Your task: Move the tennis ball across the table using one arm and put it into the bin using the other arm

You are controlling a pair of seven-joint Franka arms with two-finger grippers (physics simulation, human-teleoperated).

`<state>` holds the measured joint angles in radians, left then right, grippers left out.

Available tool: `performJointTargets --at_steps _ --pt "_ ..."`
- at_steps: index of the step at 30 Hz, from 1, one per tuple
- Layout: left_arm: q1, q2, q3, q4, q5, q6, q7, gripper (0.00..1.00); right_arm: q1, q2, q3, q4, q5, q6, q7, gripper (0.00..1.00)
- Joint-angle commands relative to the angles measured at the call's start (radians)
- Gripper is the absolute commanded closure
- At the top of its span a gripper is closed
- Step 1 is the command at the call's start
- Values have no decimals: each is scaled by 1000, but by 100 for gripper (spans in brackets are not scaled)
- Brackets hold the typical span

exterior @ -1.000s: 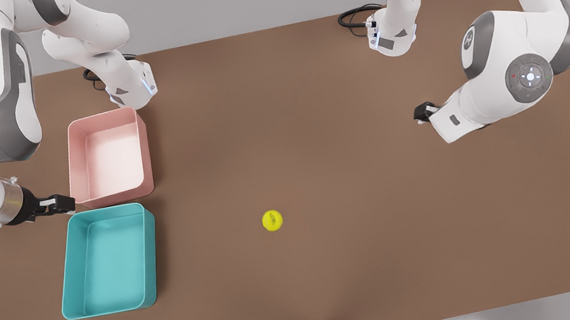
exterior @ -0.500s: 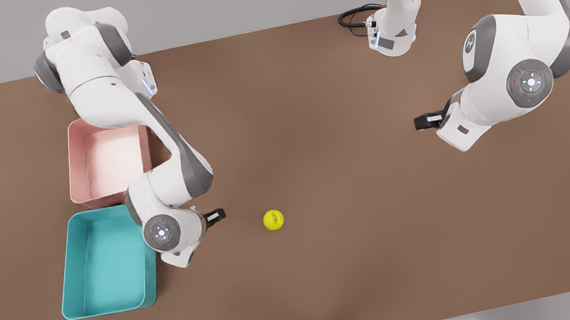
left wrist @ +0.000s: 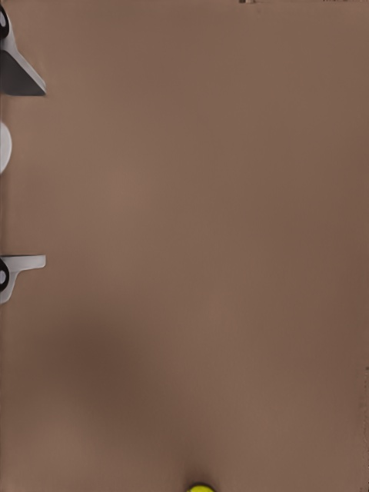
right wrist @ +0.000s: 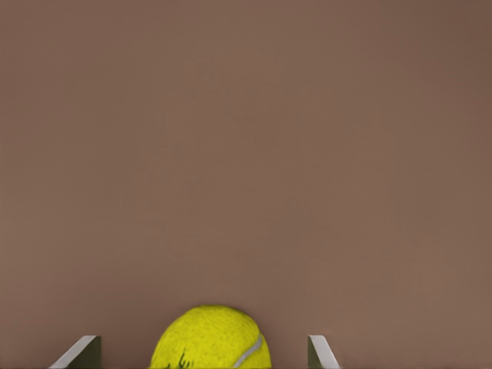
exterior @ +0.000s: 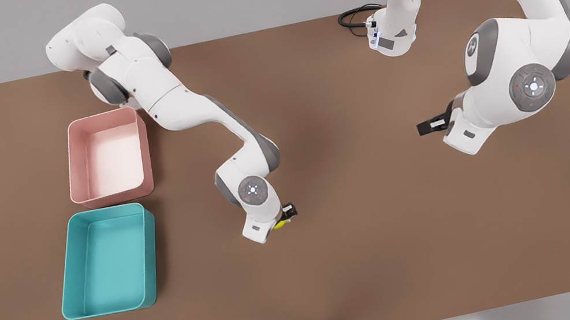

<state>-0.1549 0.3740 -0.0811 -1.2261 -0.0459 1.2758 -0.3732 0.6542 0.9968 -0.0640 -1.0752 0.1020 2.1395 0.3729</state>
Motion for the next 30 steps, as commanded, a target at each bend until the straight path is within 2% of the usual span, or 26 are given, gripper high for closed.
performJointTargets --at_steps 1,11,23,24,25,27,30 --pt "0 -1 0 0 0 -1 -92 0 7 2 0 -5 -1 63 248 0" --pt "1 6 0 0 0 -1 -92 0 13 6 -2 -68 -24 63 247 0" --pt "1 11 0 0 0 -4 -92 0 12 56 0 -55 -22 89 247 0" --pt "1 11 0 0 0 -4 -92 0 12 54 0 -54 -22 89 245 10" --pt "1 11 0 0 0 -4 -92 0 12 54 0 -54 -22 89 238 24" --pt "1 11 0 0 0 -4 -92 0 8 54 0 -54 -19 89 233 31" --pt "1 13 0 0 0 -4 -92 0 -5 40 3 -51 -13 89 225 32"
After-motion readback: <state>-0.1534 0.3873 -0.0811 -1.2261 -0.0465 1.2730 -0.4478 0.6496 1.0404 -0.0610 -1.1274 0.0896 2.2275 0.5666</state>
